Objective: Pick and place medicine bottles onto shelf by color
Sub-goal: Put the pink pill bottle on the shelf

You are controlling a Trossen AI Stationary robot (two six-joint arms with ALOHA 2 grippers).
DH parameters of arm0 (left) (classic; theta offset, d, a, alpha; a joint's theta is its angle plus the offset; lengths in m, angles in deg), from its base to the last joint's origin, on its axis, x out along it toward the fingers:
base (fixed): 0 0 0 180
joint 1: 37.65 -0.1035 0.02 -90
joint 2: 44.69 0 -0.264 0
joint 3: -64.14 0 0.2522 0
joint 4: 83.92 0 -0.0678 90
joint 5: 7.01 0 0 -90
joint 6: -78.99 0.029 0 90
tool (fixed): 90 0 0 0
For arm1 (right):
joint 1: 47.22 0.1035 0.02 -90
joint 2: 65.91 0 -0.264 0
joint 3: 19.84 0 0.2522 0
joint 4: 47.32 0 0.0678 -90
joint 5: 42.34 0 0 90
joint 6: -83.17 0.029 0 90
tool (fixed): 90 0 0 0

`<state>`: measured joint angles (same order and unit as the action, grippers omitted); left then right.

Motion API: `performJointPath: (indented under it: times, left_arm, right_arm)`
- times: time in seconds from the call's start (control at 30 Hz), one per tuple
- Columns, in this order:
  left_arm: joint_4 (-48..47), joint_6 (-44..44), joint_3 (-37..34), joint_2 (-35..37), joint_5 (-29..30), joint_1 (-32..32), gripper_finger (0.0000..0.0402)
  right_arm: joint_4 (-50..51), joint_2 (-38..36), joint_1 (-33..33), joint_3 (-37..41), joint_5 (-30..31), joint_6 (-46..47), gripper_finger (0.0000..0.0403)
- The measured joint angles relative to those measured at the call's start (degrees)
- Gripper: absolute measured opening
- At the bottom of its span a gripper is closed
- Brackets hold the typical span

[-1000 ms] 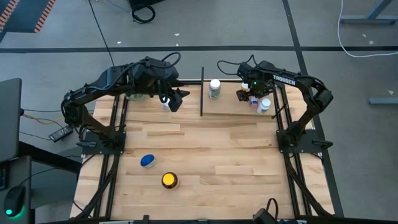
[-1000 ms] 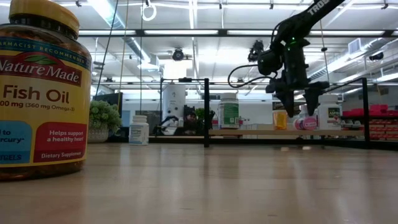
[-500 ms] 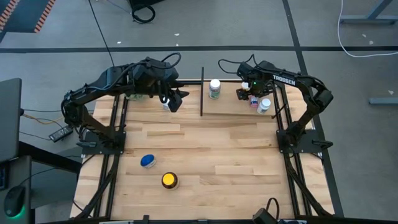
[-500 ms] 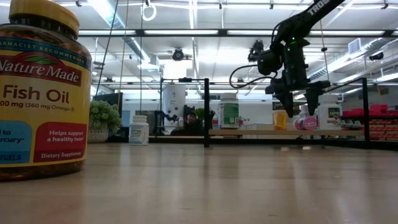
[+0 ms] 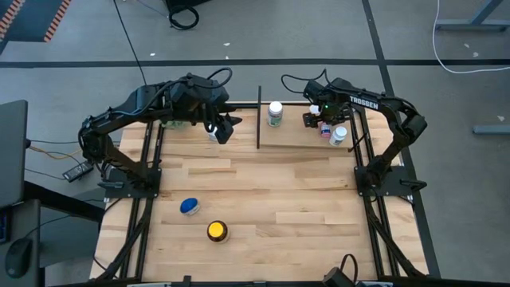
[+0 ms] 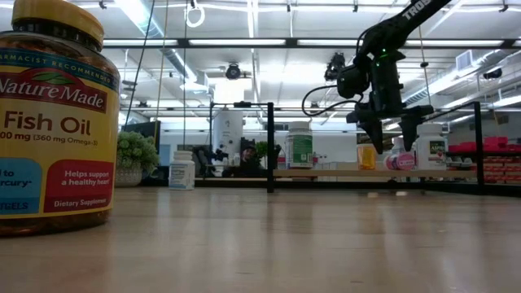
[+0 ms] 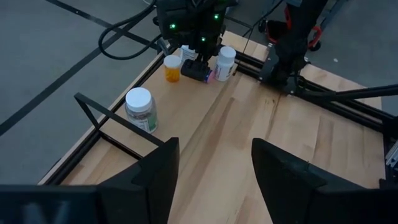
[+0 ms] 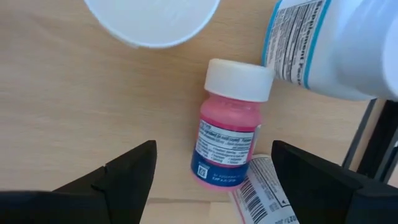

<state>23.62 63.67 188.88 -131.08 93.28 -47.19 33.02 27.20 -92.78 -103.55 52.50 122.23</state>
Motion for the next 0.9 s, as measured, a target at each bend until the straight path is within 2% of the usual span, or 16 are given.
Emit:
performJointPath:
  times: [0.53, 0.9]
  left_arm:
    - [0.0, 0.1, 0.0, 0.0, 0.0, 0.0, 0.0208]
    - [-1.4, 0.1, 0.0, 0.1, 0.0, 0.1, 0.0199]
  right_arm:
    - [-0.7, 0.0, 4.1, 0.0, -1.9, 1.2, 0.0326]
    - [-0.8, 0.0, 4.1, 0.0, 1.1, 0.8, 0.0326]
